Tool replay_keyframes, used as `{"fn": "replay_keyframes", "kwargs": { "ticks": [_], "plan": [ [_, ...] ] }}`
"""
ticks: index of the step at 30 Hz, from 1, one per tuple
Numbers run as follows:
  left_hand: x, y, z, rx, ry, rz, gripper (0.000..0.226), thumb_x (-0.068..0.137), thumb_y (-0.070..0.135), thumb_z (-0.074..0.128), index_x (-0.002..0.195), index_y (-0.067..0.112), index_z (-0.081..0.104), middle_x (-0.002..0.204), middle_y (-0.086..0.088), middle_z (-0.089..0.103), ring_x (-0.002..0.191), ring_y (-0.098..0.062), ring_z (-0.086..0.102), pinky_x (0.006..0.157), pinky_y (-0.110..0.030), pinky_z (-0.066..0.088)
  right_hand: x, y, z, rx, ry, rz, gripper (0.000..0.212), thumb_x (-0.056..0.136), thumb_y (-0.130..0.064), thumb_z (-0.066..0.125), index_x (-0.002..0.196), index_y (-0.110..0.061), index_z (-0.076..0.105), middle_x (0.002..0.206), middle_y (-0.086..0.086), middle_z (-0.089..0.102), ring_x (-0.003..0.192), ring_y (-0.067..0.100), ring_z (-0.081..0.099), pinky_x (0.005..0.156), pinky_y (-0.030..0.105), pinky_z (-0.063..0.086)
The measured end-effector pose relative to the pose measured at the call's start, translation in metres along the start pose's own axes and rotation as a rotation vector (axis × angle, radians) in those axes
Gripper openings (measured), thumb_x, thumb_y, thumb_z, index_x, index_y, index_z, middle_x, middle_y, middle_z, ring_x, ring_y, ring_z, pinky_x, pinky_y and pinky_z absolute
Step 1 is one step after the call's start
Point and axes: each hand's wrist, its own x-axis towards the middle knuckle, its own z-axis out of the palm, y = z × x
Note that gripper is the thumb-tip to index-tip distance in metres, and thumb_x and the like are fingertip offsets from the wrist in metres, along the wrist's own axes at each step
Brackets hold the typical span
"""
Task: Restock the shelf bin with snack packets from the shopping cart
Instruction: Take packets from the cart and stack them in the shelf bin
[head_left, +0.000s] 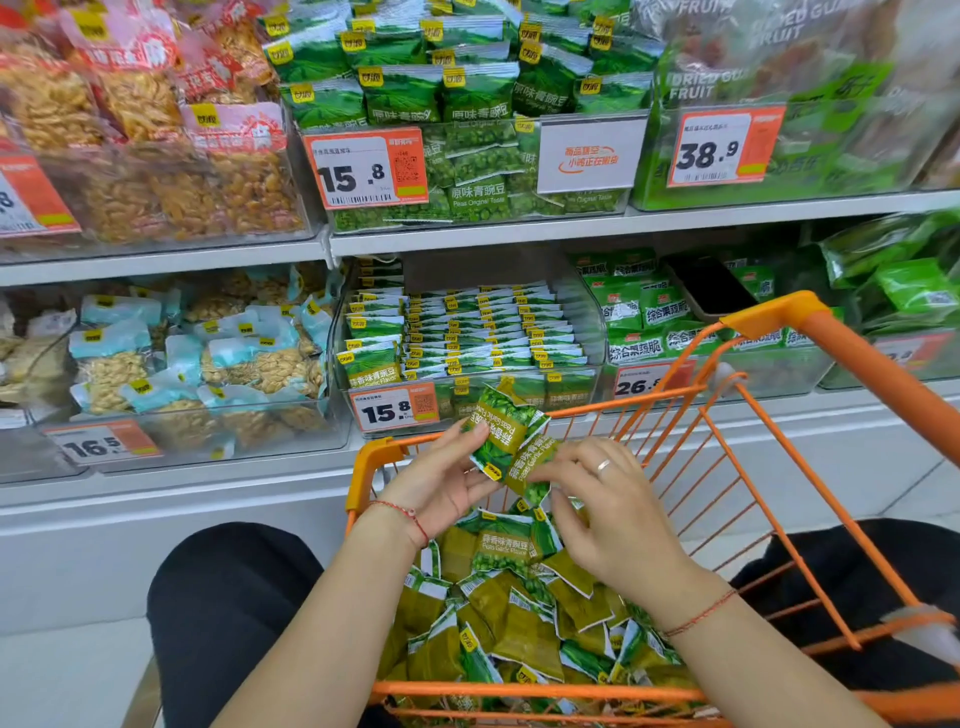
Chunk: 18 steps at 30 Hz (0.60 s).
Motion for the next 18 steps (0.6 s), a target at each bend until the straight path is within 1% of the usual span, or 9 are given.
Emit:
{"fn": "replay_keyframes", "kwargs": {
  "ticks": [3, 4, 7, 9, 10, 11, 13, 15, 18],
  "plan": [
    [0.0, 0.0, -0.001, 0.016, 0.037, 0.009, 0.048, 0.072, 0.02, 0.077, 0.116, 0.01, 0.06, 0.104, -0.012, 0.071, 0.086, -0.023, 0.071, 0.077, -0.034, 0.059, 0.003, -0.004, -0.006, 0.172, 0.029, 0.287, 0.03, 0.091, -0.032, 0.041, 0.11, -0.021, 0.062, 0.106, -0.009, 0.053, 0.102, 0.005, 0.047, 0.087, 0.017, 0.035],
    [-0.001, 0.0, -0.001, 0.029, 0.033, 0.003, 0.046, 0.074, 0.02, 0.076, 0.116, 0.01, 0.059, 0.102, -0.011, 0.071, 0.084, -0.021, 0.071, 0.075, -0.033, 0.059, 0.003, -0.003, -0.008, 0.2, 0.035, 0.369, 0.033, 0.095, -0.039, 0.038, 0.116, -0.023, 0.059, 0.111, -0.012, 0.052, 0.102, -0.001, 0.047, 0.087, 0.018, 0.037],
    [-0.001, -0.001, -0.001, 0.103, -0.033, -0.027, 0.077, 0.05, 0.027, 0.094, 0.118, 0.011, 0.06, 0.101, -0.01, 0.071, 0.08, -0.019, 0.07, 0.068, -0.028, 0.059, 0.006, 0.0, -0.012, 0.398, -0.036, 0.652, 0.044, 0.093, -0.051, 0.039, 0.131, -0.029, 0.047, 0.11, -0.015, 0.055, 0.087, -0.008, 0.056, 0.081, 0.016, 0.043],
    [-0.001, -0.004, -0.001, 0.172, -0.074, -0.052, 0.081, 0.045, 0.031, 0.095, 0.117, 0.013, 0.062, 0.105, -0.011, 0.07, 0.084, -0.02, 0.07, 0.074, -0.031, 0.059, 0.01, 0.003, -0.013, 0.747, -0.131, 0.881, 0.037, 0.094, -0.038, 0.049, 0.128, -0.024, 0.05, 0.099, -0.008, 0.061, 0.067, -0.003, 0.062, 0.069, 0.019, 0.052],
    [0.0, -0.004, -0.001, 0.201, -0.082, -0.058, 0.081, 0.046, 0.034, 0.095, 0.117, 0.014, 0.062, 0.107, -0.011, 0.069, 0.087, -0.021, 0.069, 0.078, -0.033, 0.057, 0.012, 0.003, -0.013, 0.895, -0.203, 0.966, 0.032, 0.094, -0.029, 0.055, 0.124, -0.019, 0.055, 0.101, -0.003, 0.063, 0.062, -0.001, 0.062, 0.064, 0.02, 0.054],
    [0.0, -0.004, -0.001, 0.224, -0.08, -0.058, 0.082, 0.046, 0.036, 0.094, 0.118, 0.014, 0.062, 0.109, -0.011, 0.069, 0.09, -0.021, 0.068, 0.08, -0.034, 0.056, 0.012, 0.004, -0.011, 0.964, -0.281, 1.006, 0.031, 0.092, -0.023, 0.059, 0.122, -0.014, 0.058, 0.107, 0.002, 0.065, 0.067, 0.001, 0.062, 0.062, 0.02, 0.054],
    [0.0, -0.002, -0.001, 0.215, -0.042, -0.033, 0.097, 0.044, 0.036, 0.095, 0.128, 0.01, 0.054, 0.11, -0.01, 0.068, 0.092, -0.021, 0.067, 0.078, -0.034, 0.058, 0.009, 0.005, -0.008, 0.949, -0.379, 1.036, 0.038, 0.088, -0.019, 0.065, 0.125, -0.014, 0.057, 0.117, 0.005, 0.063, 0.092, 0.004, 0.063, 0.062, 0.019, 0.052],
    [0.0, 0.001, -0.003, 0.157, 0.014, -0.001, 0.115, 0.04, 0.031, 0.096, 0.138, 0.002, 0.042, 0.108, -0.011, 0.069, 0.089, -0.021, 0.069, 0.07, -0.032, 0.058, 0.008, 0.008, -0.007, 0.885, -0.312, 1.076, 0.045, 0.087, -0.018, 0.066, 0.13, -0.014, 0.053, 0.121, 0.005, 0.06, 0.1, 0.008, 0.059, 0.063, 0.019, 0.051],
    [-0.001, 0.003, -0.005, 0.159, 0.054, 0.01, 0.117, 0.04, 0.03, 0.097, 0.138, -0.002, 0.041, 0.106, -0.012, 0.07, 0.083, -0.021, 0.07, 0.062, -0.03, 0.057, 0.008, 0.013, -0.009, 0.896, -0.124, 1.16, 0.05, 0.089, -0.015, 0.063, 0.135, -0.008, 0.046, 0.113, -0.001, 0.057, 0.093, 0.004, 0.056, 0.067, 0.024, 0.054]
  ]
}}
